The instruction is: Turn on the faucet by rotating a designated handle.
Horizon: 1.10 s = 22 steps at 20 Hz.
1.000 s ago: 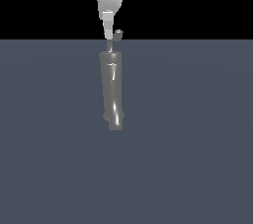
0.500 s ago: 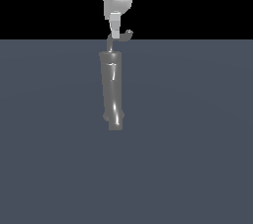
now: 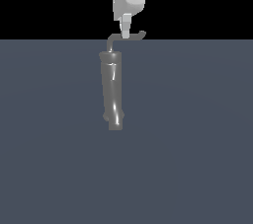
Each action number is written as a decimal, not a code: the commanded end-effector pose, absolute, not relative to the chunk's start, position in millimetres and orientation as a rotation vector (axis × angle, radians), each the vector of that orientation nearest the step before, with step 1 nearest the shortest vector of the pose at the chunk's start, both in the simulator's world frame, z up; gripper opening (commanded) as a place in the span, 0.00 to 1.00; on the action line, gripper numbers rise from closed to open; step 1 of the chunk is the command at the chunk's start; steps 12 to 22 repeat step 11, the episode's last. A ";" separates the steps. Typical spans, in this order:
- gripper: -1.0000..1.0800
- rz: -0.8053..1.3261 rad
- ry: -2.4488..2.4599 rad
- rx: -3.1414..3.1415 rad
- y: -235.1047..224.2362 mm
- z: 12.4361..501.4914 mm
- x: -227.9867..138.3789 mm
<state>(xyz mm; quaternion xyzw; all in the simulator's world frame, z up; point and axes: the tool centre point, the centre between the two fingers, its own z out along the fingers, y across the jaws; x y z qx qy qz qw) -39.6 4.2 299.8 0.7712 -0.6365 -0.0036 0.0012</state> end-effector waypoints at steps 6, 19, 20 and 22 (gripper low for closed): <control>0.00 0.000 -2.051 2.380 -34.8 299.8 -19.6; 0.00 0.000 -2.058 2.374 -45.5 299.8 -11.1; 0.00 0.000 -2.058 2.374 -45.5 299.8 -11.1; 0.00 0.000 -2.058 2.374 -45.5 299.8 -11.1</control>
